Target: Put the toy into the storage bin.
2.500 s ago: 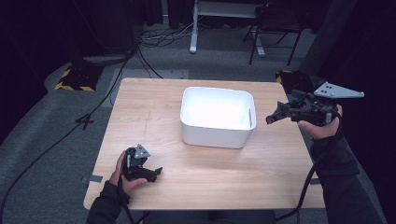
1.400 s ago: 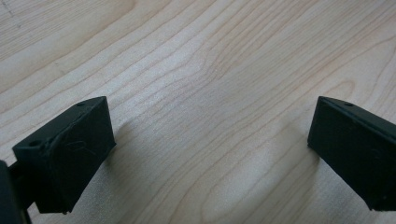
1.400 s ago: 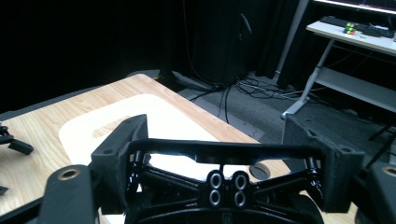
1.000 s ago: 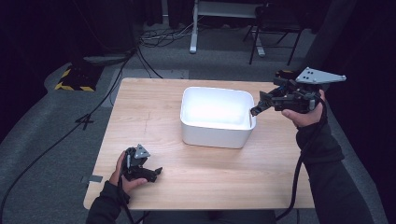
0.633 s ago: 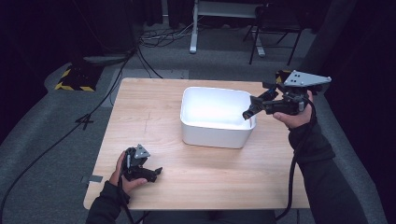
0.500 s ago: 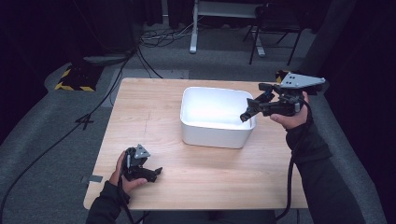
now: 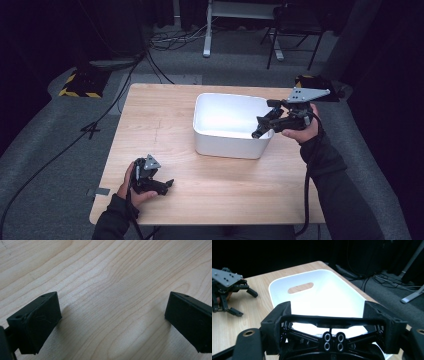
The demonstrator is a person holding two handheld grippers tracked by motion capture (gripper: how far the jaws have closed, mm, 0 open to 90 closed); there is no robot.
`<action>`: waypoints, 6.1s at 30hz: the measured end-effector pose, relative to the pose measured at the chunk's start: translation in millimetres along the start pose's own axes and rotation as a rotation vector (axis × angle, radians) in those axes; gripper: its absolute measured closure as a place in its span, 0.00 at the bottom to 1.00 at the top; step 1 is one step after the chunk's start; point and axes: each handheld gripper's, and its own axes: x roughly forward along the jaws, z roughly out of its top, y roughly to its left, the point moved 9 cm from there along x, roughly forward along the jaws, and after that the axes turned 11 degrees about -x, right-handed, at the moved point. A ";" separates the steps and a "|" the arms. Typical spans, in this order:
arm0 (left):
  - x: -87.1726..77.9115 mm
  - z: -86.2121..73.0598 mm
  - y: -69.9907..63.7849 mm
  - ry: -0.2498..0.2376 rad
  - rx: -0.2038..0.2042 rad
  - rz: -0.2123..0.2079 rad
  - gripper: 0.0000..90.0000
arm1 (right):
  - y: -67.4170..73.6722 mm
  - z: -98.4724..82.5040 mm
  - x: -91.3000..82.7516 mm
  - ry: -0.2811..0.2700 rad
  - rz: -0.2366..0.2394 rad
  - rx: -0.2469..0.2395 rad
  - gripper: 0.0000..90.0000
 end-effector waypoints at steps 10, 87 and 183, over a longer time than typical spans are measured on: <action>0.1 0.1 -0.2 -0.001 -0.002 -0.001 0.01 | 4.4 -19.3 12.2 0.056 0.022 -0.003 0.27; 0.0 0.0 0.1 0.000 0.001 0.000 0.01 | 9.6 -69.9 54.7 0.371 0.092 0.024 0.27; 0.1 0.1 -0.1 -0.001 -0.002 0.000 0.01 | 7.6 -51.3 25.5 0.163 -0.060 0.053 0.20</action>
